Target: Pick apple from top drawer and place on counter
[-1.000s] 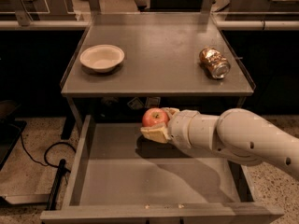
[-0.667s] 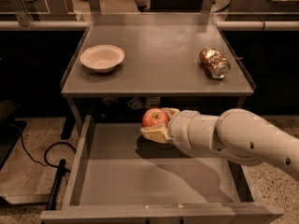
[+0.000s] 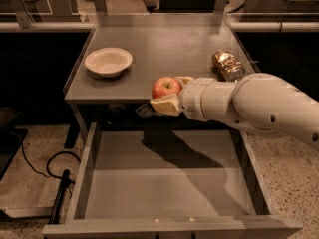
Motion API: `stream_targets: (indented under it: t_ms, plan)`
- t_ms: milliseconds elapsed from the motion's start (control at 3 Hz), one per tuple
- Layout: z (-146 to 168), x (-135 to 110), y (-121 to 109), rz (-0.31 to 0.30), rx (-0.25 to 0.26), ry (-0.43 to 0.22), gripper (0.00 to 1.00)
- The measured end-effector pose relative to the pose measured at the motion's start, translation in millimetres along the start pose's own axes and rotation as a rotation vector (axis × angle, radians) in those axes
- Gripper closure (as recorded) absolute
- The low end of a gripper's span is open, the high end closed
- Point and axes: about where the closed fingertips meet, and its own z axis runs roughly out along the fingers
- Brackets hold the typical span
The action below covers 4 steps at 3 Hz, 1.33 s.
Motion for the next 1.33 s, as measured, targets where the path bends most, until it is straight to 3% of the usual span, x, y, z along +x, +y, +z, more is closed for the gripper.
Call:
stream_targets:
  t_ms: [667,1333]
  plan:
    - [20.8,-16.2,-20.6,-0.014,0.009,-0.024,1.0]
    - [53.7,-40.6,-32.6,-0.041,-0.042,-0.038,1.0]
